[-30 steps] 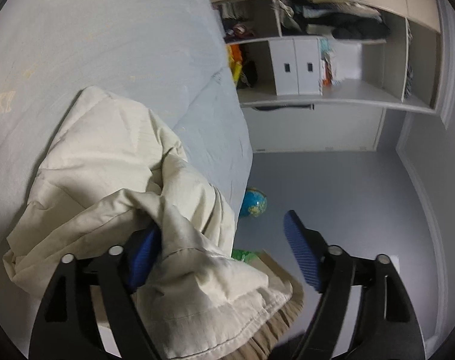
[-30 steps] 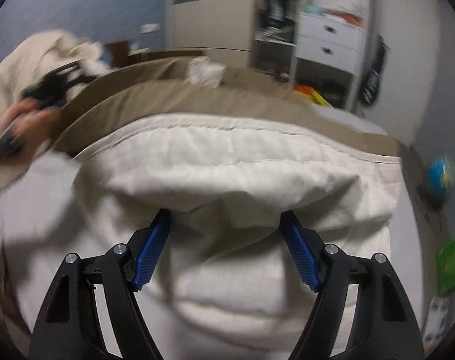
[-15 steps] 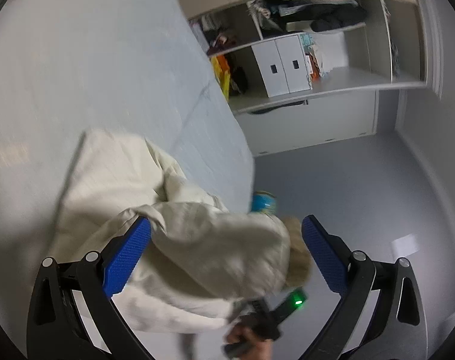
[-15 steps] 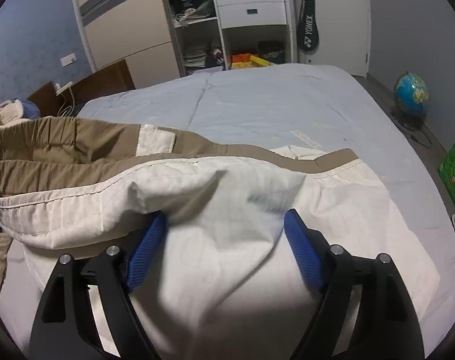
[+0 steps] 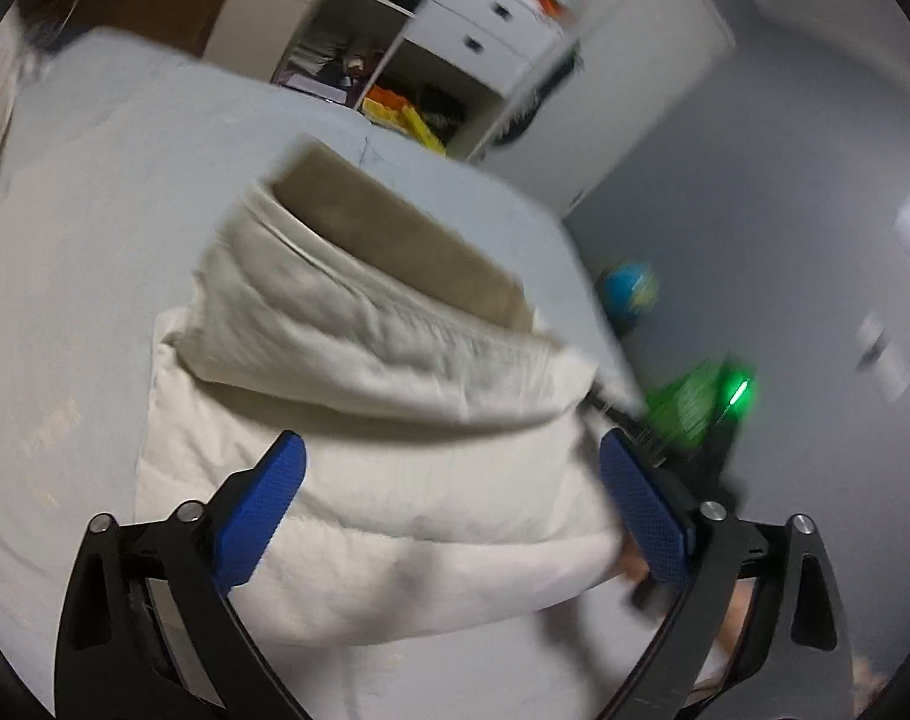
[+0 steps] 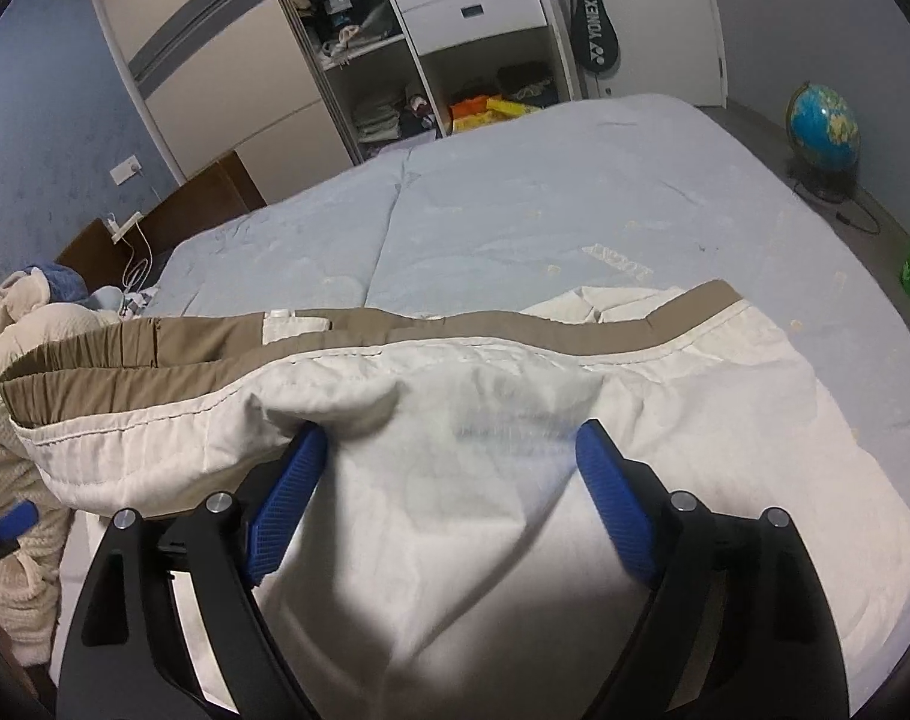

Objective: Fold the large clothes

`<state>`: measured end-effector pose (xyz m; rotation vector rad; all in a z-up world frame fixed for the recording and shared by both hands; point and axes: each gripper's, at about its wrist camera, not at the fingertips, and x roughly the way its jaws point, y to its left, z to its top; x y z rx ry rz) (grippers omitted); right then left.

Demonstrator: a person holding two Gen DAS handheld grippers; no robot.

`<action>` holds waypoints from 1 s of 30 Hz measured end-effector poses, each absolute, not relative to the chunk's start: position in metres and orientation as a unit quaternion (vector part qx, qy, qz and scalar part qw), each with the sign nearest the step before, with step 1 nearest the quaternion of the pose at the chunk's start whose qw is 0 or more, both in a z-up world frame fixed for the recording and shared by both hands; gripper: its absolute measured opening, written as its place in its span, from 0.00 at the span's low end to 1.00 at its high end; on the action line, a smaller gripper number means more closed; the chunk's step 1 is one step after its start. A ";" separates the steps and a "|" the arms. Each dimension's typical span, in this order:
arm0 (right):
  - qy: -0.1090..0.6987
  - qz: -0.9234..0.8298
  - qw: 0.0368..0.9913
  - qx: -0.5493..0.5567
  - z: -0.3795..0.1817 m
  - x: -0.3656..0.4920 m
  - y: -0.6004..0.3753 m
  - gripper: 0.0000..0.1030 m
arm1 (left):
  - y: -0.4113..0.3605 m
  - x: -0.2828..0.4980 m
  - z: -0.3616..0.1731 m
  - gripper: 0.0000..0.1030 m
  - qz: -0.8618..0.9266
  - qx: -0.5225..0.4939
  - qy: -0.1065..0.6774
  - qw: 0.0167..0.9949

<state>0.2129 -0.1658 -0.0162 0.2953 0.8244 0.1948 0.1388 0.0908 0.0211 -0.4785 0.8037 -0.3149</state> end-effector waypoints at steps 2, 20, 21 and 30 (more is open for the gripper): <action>0.406 0.094 0.898 0.139 -0.018 0.216 -0.165 0.82 | 0.074 0.150 0.011 0.79 -0.143 -0.197 0.399 0.884; 0.437 0.071 0.893 0.083 -0.022 0.210 -0.206 0.83 | 0.114 0.255 -0.064 0.33 -0.020 -0.226 0.476 0.850; 0.444 0.068 0.889 0.086 -0.030 0.214 -0.209 0.83 | 0.113 0.258 -0.065 0.33 -0.016 -0.222 0.482 0.847; 0.447 0.039 0.888 0.098 -0.052 0.236 -0.205 0.92 | 0.115 0.256 -0.063 0.31 -0.002 -0.200 0.503 0.841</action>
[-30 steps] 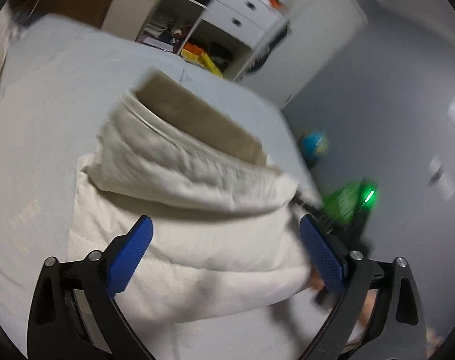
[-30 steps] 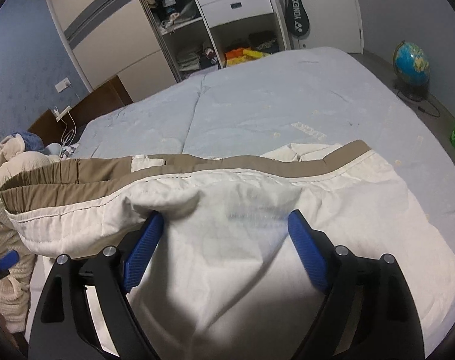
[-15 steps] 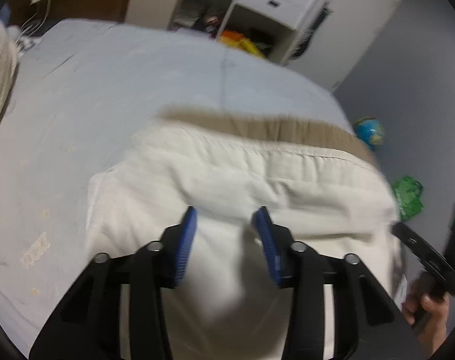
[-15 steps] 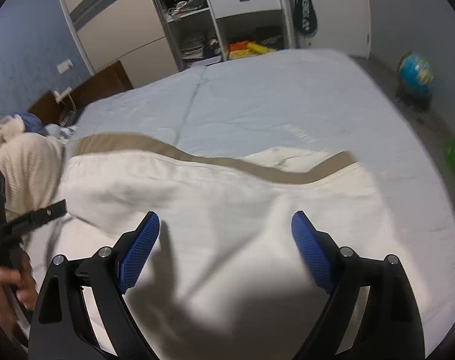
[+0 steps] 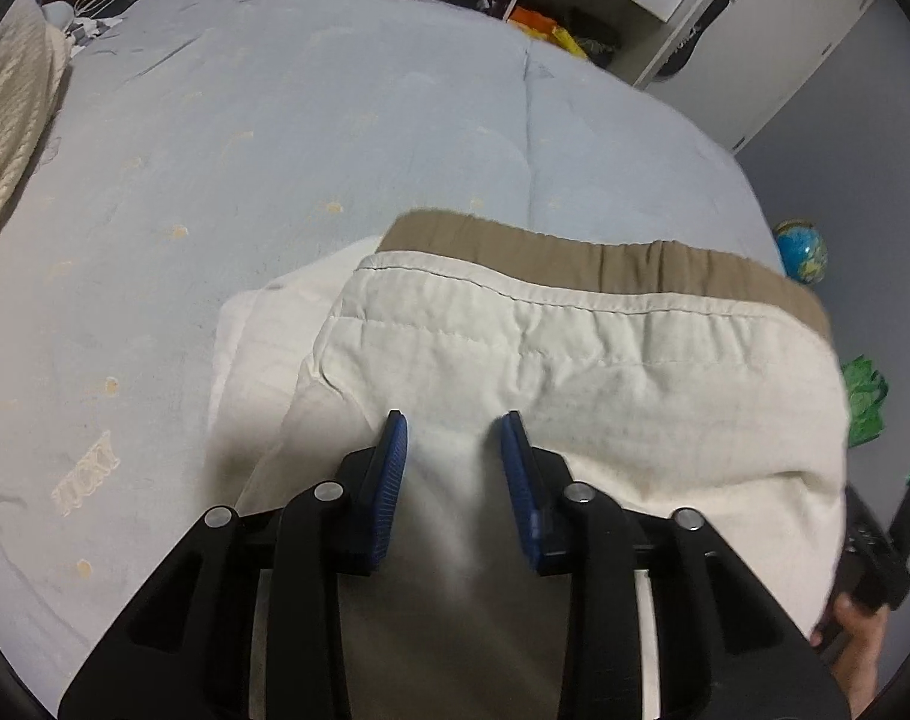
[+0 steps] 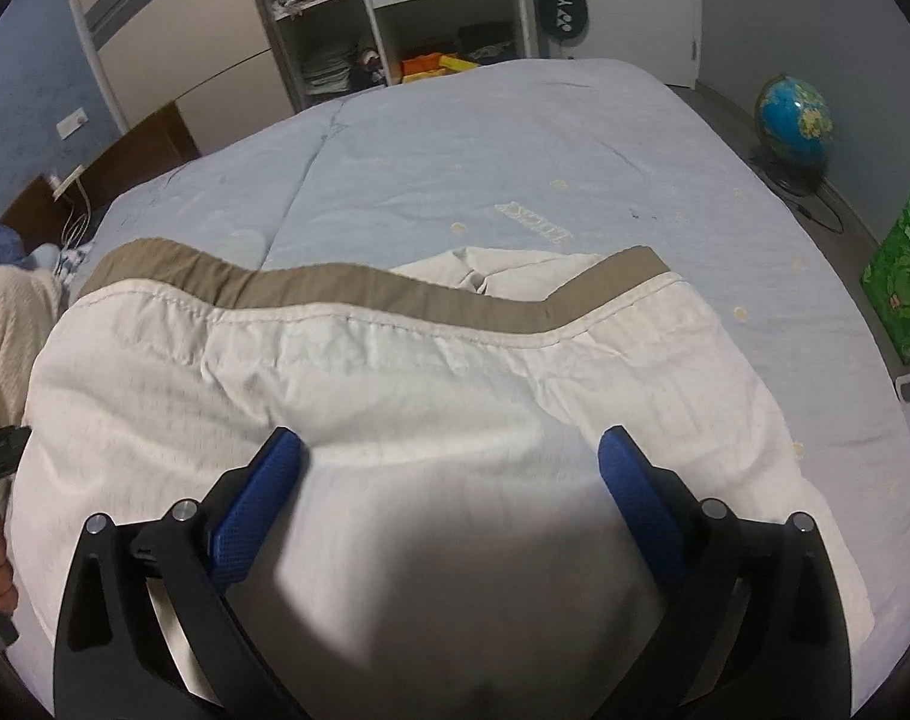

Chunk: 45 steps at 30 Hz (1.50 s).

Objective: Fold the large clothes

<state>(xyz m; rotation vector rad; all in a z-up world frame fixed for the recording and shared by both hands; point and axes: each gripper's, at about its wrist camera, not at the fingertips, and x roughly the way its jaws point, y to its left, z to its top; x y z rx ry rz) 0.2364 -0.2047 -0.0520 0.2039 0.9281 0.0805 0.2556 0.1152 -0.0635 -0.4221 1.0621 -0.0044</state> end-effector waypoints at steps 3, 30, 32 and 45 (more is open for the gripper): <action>0.444 0.040 0.889 0.107 -0.041 0.235 -0.208 0.92 | 0.102 0.244 -0.029 0.32 -0.026 -0.187 0.468 0.863; 0.500 0.082 0.861 0.030 -0.026 0.105 -0.219 0.92 | -0.024 0.151 -0.034 0.46 -0.129 -0.034 0.493 0.860; 0.508 0.077 0.857 0.029 -0.035 0.112 -0.217 0.92 | -0.019 0.154 -0.037 0.45 -0.127 -0.039 0.494 0.859; 0.483 0.047 0.872 0.062 -0.053 0.166 -0.211 0.93 | 0.004 0.206 -0.057 0.28 -0.113 -0.093 0.511 0.847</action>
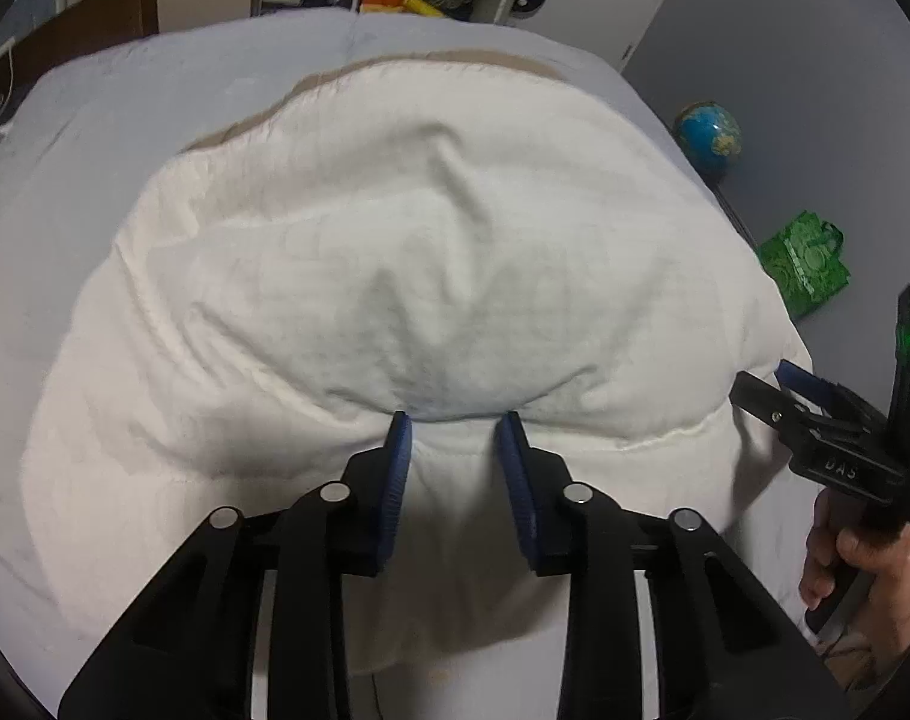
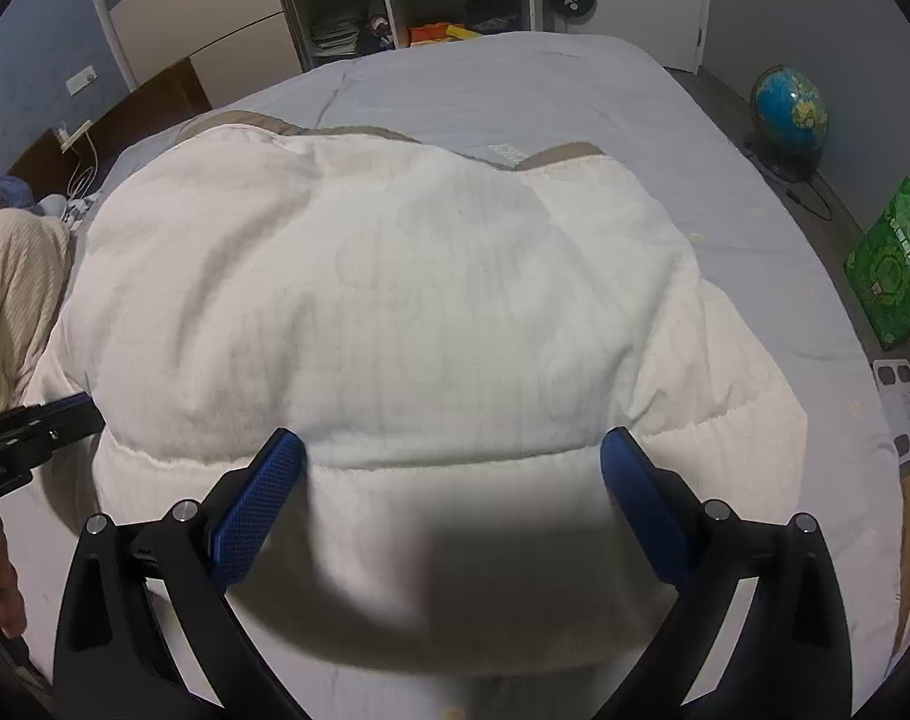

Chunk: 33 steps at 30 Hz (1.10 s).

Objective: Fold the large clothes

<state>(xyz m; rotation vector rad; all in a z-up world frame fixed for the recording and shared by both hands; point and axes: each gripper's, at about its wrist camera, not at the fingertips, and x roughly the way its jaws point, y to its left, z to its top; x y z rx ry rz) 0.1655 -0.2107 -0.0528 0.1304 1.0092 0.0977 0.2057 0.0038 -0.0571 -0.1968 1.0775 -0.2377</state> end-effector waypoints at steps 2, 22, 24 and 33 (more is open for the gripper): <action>0.482 0.046 0.873 0.062 -0.057 0.174 -0.209 0.93 | 0.005 0.216 -0.064 0.27 -0.110 -0.103 0.516 0.843; 0.440 0.048 0.893 0.082 -0.047 0.209 -0.211 0.94 | 0.015 0.236 -0.053 0.31 -0.129 -0.133 0.509 0.841; 0.417 0.055 0.902 0.098 -0.033 0.207 -0.213 0.94 | 0.014 0.231 -0.032 0.43 -0.138 -0.125 0.473 0.861; 0.449 0.041 0.890 0.069 -0.052 0.234 -0.204 0.94 | 0.046 0.251 -0.049 0.50 -0.067 -0.087 0.480 0.870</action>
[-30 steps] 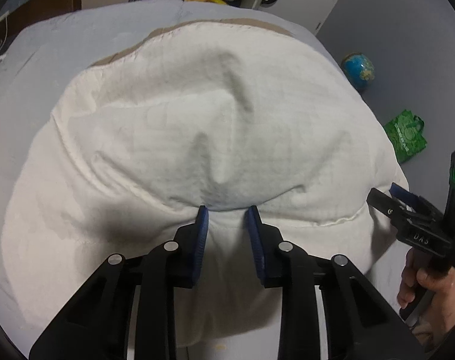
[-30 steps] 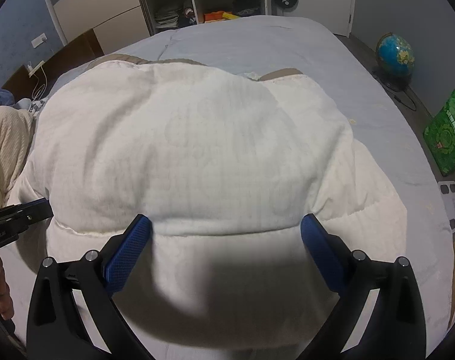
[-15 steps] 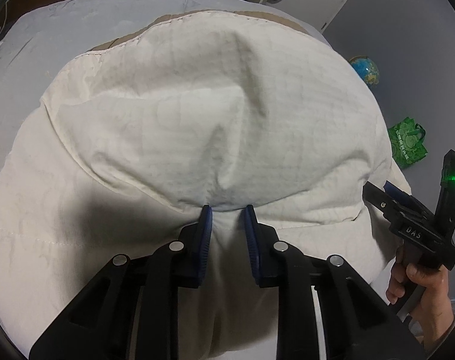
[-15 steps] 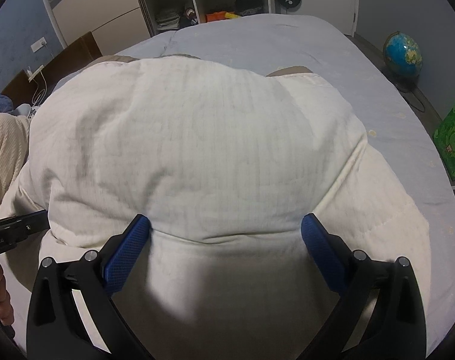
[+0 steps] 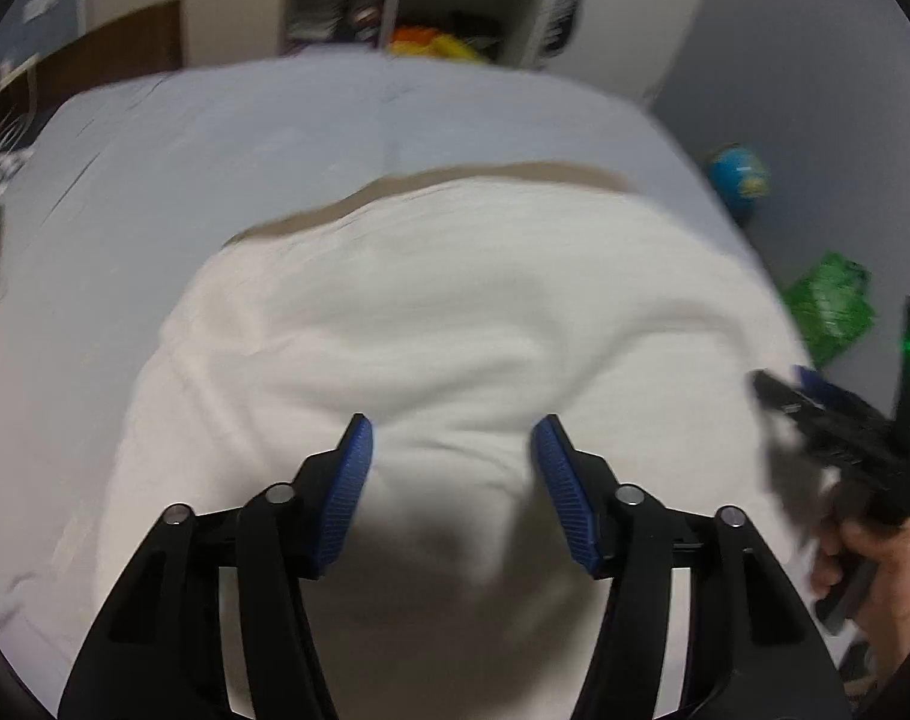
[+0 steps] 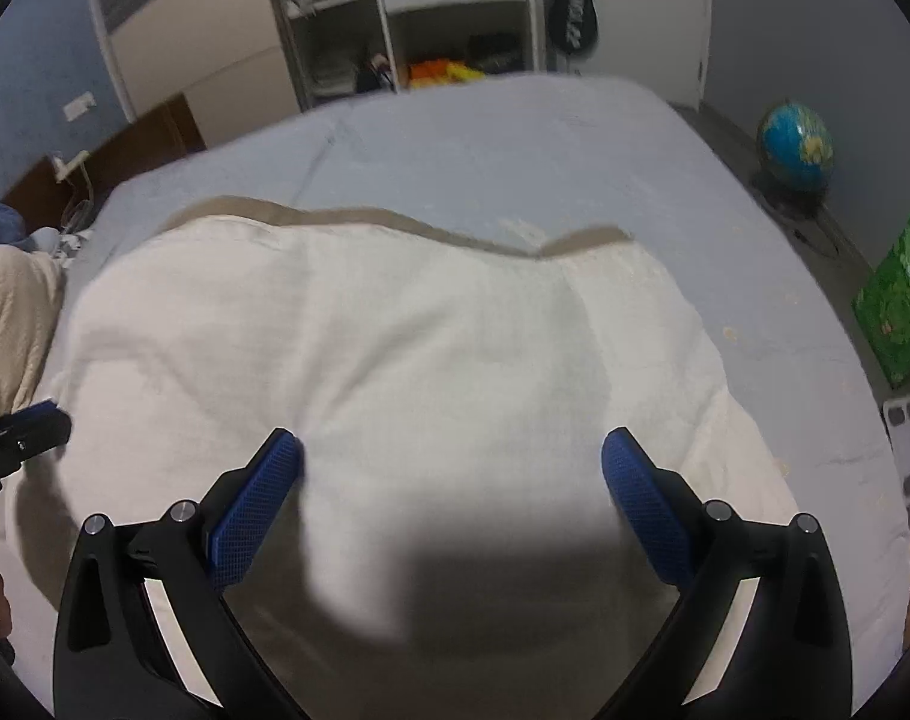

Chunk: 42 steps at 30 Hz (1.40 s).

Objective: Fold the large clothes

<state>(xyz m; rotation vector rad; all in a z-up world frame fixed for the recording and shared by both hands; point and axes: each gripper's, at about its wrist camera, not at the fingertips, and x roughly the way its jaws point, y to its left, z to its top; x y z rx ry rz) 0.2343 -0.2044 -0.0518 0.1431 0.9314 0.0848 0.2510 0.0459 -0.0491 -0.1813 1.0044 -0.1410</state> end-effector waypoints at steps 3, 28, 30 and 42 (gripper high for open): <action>0.462 0.037 0.881 0.091 -0.063 0.242 -0.219 0.94 | 0.074 0.256 -0.062 0.50 -0.023 -0.099 0.498 0.861; 0.446 -0.016 0.886 0.124 -0.051 0.227 -0.284 0.94 | 0.131 0.247 -0.055 0.59 0.025 -0.139 0.496 0.857; 0.449 -0.017 0.885 0.123 -0.049 0.224 -0.289 0.94 | 0.136 0.247 -0.054 0.64 0.028 -0.144 0.495 0.857; 0.455 0.021 0.882 0.118 -0.017 0.153 -0.282 0.94 | 0.114 0.187 -0.031 0.83 -0.013 -0.146 0.488 0.861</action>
